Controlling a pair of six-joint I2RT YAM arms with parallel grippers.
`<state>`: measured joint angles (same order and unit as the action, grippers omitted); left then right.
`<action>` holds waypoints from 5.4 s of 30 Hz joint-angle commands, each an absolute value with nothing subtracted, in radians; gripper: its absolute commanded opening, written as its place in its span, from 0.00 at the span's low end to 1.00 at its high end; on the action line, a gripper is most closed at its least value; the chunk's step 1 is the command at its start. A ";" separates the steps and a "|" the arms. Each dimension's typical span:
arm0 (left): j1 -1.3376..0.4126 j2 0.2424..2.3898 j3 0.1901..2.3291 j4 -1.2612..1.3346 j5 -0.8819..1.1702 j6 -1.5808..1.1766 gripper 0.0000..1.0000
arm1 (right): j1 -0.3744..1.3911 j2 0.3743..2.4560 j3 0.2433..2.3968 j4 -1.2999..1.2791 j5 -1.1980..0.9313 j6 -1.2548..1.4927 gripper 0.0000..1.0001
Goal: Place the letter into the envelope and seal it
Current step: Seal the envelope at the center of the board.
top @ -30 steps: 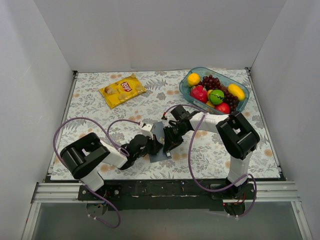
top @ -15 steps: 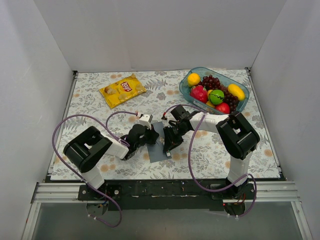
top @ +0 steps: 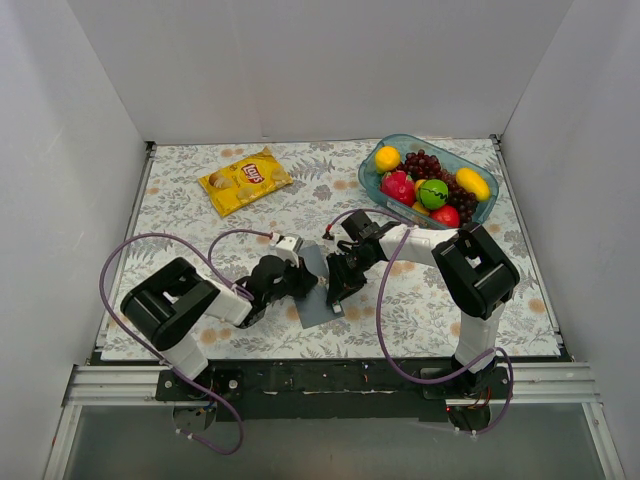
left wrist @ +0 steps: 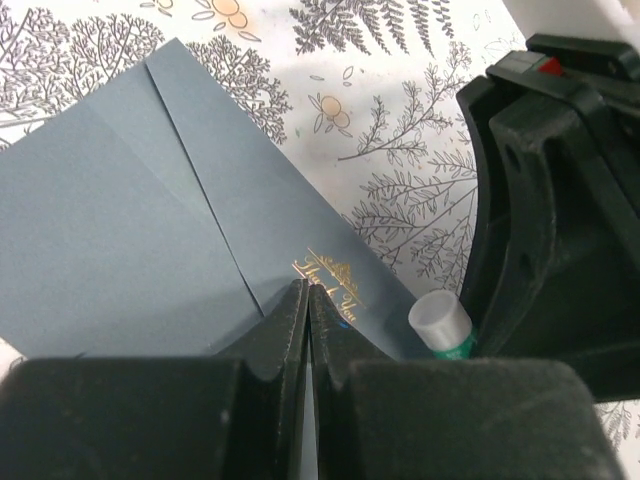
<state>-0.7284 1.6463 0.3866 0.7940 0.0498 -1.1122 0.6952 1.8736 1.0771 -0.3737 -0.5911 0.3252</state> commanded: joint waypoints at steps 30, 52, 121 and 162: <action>-0.658 1.770 0.532 0.750 0.058 -1.074 0.00 | 0.693 1.898 1.029 -0.394 -0.537 0.281 0.01; -0.696 1.718 0.457 0.703 0.045 -1.074 0.00 | 0.690 1.901 1.039 -0.396 -0.541 0.278 0.01; -0.842 1.462 0.213 0.537 -0.134 -1.329 0.00 | 0.684 1.899 1.039 -0.390 -0.545 0.281 0.01; -1.003 1.494 0.281 0.584 -0.002 -1.266 0.00 | 0.686 1.902 1.031 -0.379 -0.549 0.285 0.01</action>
